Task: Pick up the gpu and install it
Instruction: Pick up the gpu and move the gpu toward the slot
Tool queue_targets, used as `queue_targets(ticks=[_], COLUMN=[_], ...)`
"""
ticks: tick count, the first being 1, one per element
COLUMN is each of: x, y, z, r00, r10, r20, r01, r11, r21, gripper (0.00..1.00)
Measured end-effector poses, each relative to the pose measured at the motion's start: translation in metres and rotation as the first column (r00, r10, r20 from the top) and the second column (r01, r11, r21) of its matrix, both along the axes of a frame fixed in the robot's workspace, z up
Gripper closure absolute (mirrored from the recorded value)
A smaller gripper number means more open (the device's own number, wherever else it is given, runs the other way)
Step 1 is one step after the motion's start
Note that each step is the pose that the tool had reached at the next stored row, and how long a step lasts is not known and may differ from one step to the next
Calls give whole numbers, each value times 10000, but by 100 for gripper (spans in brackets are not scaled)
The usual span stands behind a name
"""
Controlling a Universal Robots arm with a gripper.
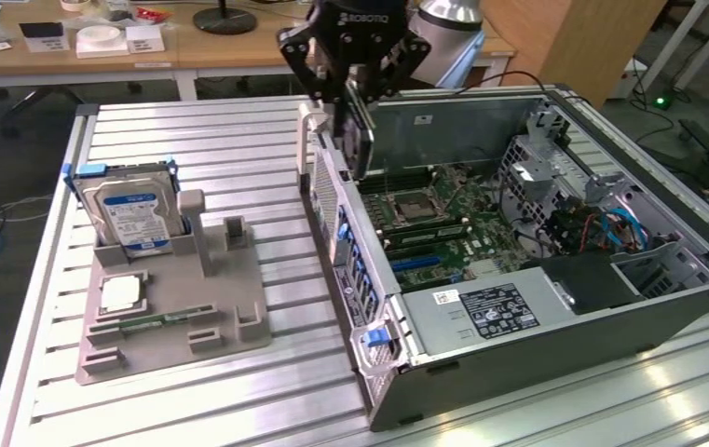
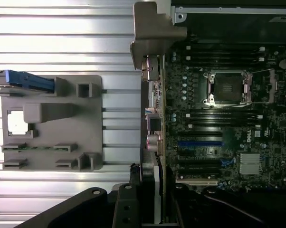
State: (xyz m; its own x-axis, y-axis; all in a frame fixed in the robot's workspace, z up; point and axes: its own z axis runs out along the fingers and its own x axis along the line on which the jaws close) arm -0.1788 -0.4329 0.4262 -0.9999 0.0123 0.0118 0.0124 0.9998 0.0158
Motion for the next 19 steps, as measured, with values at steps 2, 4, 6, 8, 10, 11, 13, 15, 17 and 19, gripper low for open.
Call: queue_targets(ticks=[2, 4, 6, 8, 10, 11, 13, 15, 17, 19], x=[90, 180, 272, 363, 452, 497, 591, 681, 771, 864], y=[0, 0, 0, 0, 0, 0, 0, 0, 0, 0], z=[-1, -2, -4, -6, -7, -8, -10, -12, -15, -19], r00=[10000, 10000, 10000, 10000, 10000, 10000, 10000, 10000, 10000, 10000], r10=[0, 0, 0, 0, -1, -1, 0, -1, -1, 1], r20=[0, -1, 0, 0, 0, 0, 0, -1, 0, 0], r01=[0, 0, 0, 0, 1, 1, 0, 1, 1, -1], r11=[10000, 10000, 10000, 10000, 10000, 10000, 10000, 10000, 10000, 10000], r21=[0, -1, 0, 0, 0, 0, 0, -2, -1, 1], gripper=[72, 72, 72, 72, 72, 72, 72, 72, 72, 72])
